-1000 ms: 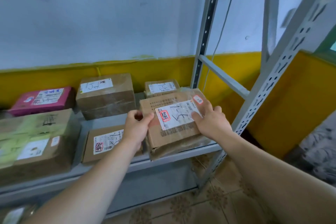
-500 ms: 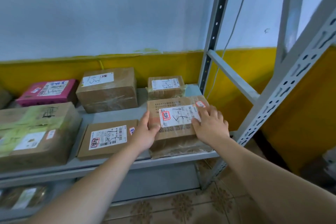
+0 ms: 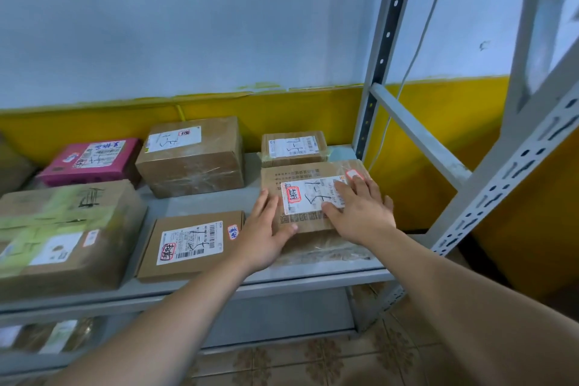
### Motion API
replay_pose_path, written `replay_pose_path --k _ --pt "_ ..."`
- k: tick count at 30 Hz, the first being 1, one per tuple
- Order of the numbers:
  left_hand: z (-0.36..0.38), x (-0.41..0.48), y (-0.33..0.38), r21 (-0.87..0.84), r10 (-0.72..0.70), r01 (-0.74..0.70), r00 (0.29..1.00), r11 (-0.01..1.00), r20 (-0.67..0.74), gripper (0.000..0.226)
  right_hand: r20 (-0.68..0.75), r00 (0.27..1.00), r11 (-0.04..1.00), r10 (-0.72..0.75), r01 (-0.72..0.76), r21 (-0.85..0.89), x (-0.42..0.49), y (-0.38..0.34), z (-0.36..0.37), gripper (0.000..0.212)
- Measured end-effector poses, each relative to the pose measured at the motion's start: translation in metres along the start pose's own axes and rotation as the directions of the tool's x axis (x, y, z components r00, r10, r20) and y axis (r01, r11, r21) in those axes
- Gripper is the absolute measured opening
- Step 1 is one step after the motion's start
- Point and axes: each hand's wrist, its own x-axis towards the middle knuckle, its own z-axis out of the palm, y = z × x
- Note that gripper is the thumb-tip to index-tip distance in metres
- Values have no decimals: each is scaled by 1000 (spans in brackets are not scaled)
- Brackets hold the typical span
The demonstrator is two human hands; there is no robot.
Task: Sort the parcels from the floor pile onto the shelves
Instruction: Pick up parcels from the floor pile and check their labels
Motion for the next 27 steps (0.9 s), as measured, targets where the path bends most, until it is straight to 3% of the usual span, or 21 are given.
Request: replay_pose_path --k 6,15,18,27 --pt "-21 16 -9 83 26 -21 998 996 -55 70 -37 999 1000 11 -11 4 31 -8 -21 68" --pt "-34 55 3 292 92 -99 995 951 39 81 -16 1000 1000 14 -14 8 89 -29 -28 72" --pt "-28 69 2 340 50 -63 998 938 47 86 -14 1000 1000 -6 6 -8 120 -36 -29 76" --pt "-19 77 -12 311 20 -36 998 950 56 89 191 963 973 -190 211 -94 215 -47 -10 78"
